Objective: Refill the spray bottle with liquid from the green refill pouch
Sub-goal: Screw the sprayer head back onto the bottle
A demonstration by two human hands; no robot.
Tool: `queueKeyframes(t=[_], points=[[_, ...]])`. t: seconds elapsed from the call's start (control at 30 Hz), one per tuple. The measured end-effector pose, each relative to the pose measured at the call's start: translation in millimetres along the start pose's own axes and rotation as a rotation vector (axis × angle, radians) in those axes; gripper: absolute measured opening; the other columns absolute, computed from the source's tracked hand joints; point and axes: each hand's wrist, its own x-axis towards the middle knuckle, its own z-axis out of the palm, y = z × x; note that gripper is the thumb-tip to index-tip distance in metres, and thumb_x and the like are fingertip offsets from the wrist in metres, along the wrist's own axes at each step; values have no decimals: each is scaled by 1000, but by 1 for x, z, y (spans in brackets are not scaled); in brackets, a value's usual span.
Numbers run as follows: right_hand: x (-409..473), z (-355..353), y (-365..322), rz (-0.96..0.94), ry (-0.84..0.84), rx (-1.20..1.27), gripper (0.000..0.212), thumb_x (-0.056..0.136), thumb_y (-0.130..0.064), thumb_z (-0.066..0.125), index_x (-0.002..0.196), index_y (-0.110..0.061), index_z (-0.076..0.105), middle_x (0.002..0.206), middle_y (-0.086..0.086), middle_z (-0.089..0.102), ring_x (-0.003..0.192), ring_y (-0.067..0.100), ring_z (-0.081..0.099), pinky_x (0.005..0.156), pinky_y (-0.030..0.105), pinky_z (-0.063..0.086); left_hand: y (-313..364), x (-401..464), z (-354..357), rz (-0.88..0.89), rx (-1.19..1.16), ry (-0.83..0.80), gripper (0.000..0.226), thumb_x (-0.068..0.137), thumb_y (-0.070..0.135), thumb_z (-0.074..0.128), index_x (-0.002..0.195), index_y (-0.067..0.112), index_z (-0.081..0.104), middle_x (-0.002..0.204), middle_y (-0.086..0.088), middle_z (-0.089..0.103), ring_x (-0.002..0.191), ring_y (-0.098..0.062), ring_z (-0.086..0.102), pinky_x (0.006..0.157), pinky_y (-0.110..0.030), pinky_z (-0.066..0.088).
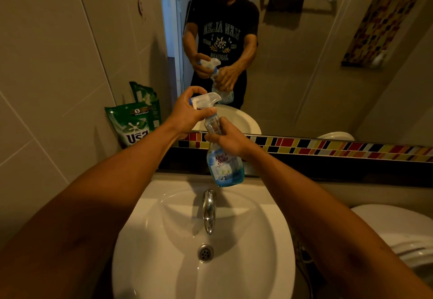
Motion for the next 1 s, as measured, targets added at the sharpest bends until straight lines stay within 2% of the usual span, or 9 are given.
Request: queueKeyframes(t=[0.07,0.13,0.2,0.37,0.5,0.63,0.77,0.87,1.0], points=[[-1,-1,0,10,-32,56,33,100,-15,67,125,-17,47,109,1,63,100,20,68,76,39,66,1,-1,-1,-7,-26,-15,49,74,0,83,112,18,57,110,-4,60,95,-23,64,70,-30,61],[-2,-2,0,8,-49,66,35,100,-14,67,128,-14,47,108,3,64,94,16,68,63,23,61,1,-2,-3,-16,-46,-33,49,75,0,83,112,19,57,113,-7,60,96,-24,64,69,-28,60],[-3,-3,1,8,-52,52,34,99,-14,68,126,-15,48,104,3,65,88,14,67,57,16,56,1,-3,-4,-21,-48,-52,49,75,-1,82,112,19,58,115,-10,60,96,-24,65,67,-27,60],[-3,-2,6,6,-54,44,34,99,-17,68,128,-15,50,107,5,67,90,16,68,69,26,58,2,-6,-3,-27,-27,-77,50,75,0,82,114,18,57,115,-9,60,93,-19,65,66,-23,58],[-3,-5,10,-1,-81,18,42,103,-19,65,139,-13,44,120,8,66,107,22,67,85,31,58,0,-8,-1,-7,30,-73,51,75,4,84,117,16,57,112,-7,62,90,-15,65,68,-22,57],[-8,-11,14,-7,-66,-12,42,104,-19,63,142,-14,46,106,-15,62,95,1,63,76,15,52,-4,-11,2,-13,75,-96,52,76,9,84,121,17,59,110,-1,64,95,-16,65,73,-24,58],[-7,-17,22,-10,-13,-62,25,101,-20,69,122,-23,55,98,-18,63,87,-1,63,66,10,49,-7,-15,3,-20,73,-124,67,79,11,82,138,26,51,120,5,63,104,-17,68,80,-26,59],[-6,-22,30,-11,31,-97,27,97,-20,74,120,-22,59,96,-15,63,86,0,62,67,11,46,-19,-21,-1,-95,31,-122,78,81,7,78,142,37,40,126,-4,63,109,-18,68,87,-34,59],[-1,-24,38,-5,42,-115,37,94,-16,78,128,-18,62,104,-10,69,95,5,66,82,21,56,-51,-35,-2,-234,84,-45,57,87,-1,66,139,16,48,123,-12,66,113,-26,65,96,-45,56]])
